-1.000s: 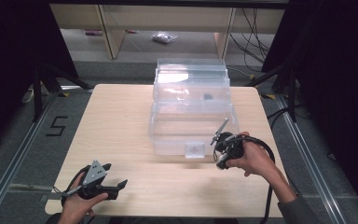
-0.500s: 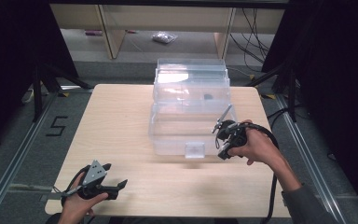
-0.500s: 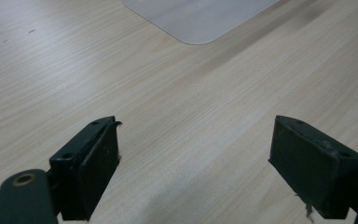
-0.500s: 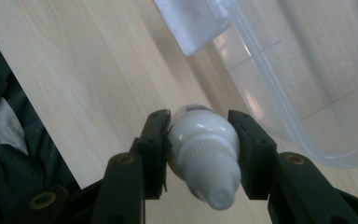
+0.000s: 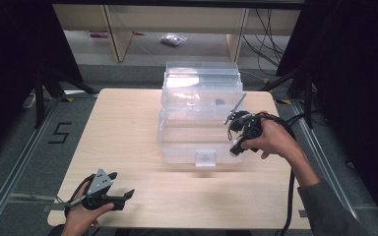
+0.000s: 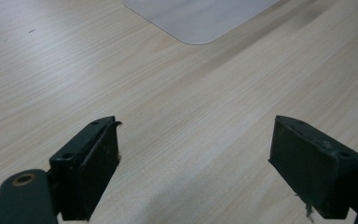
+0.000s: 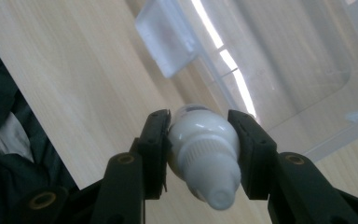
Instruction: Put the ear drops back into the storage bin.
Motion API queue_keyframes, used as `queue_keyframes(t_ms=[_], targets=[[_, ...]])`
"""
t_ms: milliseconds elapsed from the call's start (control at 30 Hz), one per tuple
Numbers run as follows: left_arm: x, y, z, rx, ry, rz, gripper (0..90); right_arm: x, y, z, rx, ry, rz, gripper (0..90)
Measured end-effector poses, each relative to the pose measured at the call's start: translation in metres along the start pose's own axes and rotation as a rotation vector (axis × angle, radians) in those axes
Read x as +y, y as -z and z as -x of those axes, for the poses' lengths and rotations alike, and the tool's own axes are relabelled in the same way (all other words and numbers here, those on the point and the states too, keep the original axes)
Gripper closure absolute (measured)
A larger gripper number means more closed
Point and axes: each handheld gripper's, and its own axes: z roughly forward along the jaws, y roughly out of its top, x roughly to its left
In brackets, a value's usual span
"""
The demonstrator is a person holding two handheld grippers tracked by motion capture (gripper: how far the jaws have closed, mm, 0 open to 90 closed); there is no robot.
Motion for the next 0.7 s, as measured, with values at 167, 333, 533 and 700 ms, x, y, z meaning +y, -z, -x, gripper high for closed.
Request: queue_keyframes(t_ms=[167,333,533,700], targets=[[0.000,0.000,0.000,0.000,0.000,0.000,15.2,0.008,-0.001,0.013,-0.013,-0.032,-0.006,60.2],[0.000,0.000,0.000,-0.001,-0.002,0.000,15.2,0.015,-0.007,0.027,-0.017,-0.049,-0.024,60.2],[0.000,0.000,0.000,-0.001,-0.002,-0.001,15.2,0.020,-0.020,0.041,-0.025,-0.095,-0.036,60.2],[0.000,0.000,0.000,-0.005,0.000,0.005,15.2,0.025,-0.030,0.052,-0.035,-0.101,-0.045,60.2]])
